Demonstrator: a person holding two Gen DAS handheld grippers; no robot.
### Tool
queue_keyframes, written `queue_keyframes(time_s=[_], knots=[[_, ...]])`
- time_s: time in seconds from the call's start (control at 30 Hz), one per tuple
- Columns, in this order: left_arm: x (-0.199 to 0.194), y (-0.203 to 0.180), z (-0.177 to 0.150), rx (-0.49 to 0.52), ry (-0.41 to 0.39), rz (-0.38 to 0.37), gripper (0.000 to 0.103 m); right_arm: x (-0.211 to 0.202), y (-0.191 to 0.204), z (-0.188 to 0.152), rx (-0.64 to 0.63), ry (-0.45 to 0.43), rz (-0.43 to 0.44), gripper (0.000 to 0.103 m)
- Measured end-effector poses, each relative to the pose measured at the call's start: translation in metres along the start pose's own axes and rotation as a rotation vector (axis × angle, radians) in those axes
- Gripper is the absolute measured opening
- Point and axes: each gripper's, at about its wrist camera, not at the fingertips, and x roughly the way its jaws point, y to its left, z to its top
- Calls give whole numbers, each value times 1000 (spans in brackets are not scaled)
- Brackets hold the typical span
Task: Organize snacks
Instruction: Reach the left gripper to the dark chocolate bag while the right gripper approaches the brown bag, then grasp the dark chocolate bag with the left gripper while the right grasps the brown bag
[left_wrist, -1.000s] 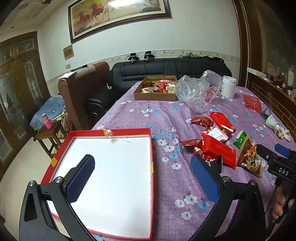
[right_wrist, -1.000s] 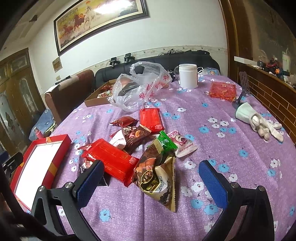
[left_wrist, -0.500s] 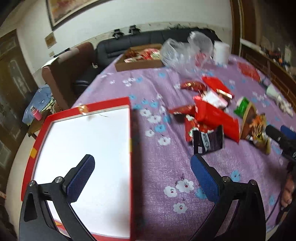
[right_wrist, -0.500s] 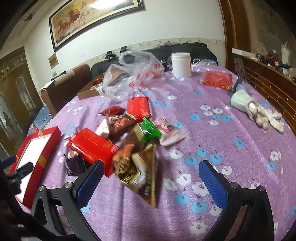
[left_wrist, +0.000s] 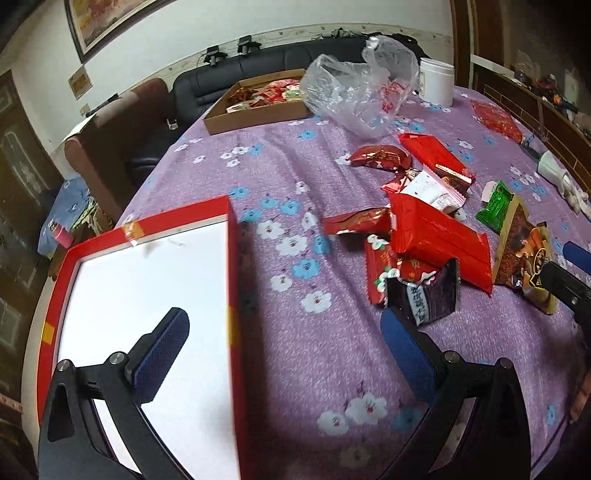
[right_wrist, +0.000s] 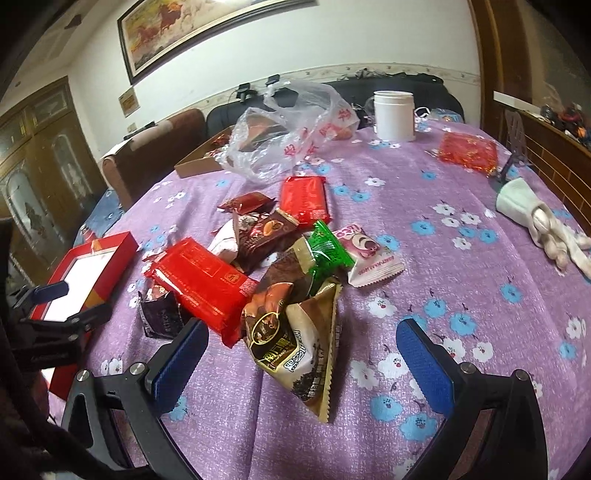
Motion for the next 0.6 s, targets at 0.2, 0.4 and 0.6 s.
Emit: queue_keyframes(time_s=[0.2, 0.4, 0.6], knots=[[4, -24, 1, 87, -17, -85, 103, 4, -12, -3, 2, 40, 15, 101], [10, -36, 5, 126, -23, -188, 103, 8, -17, 1, 18, 46, 33, 95], [20, -39, 8, 119, 9, -253, 103, 30, -19, 3, 73, 125, 81, 85]])
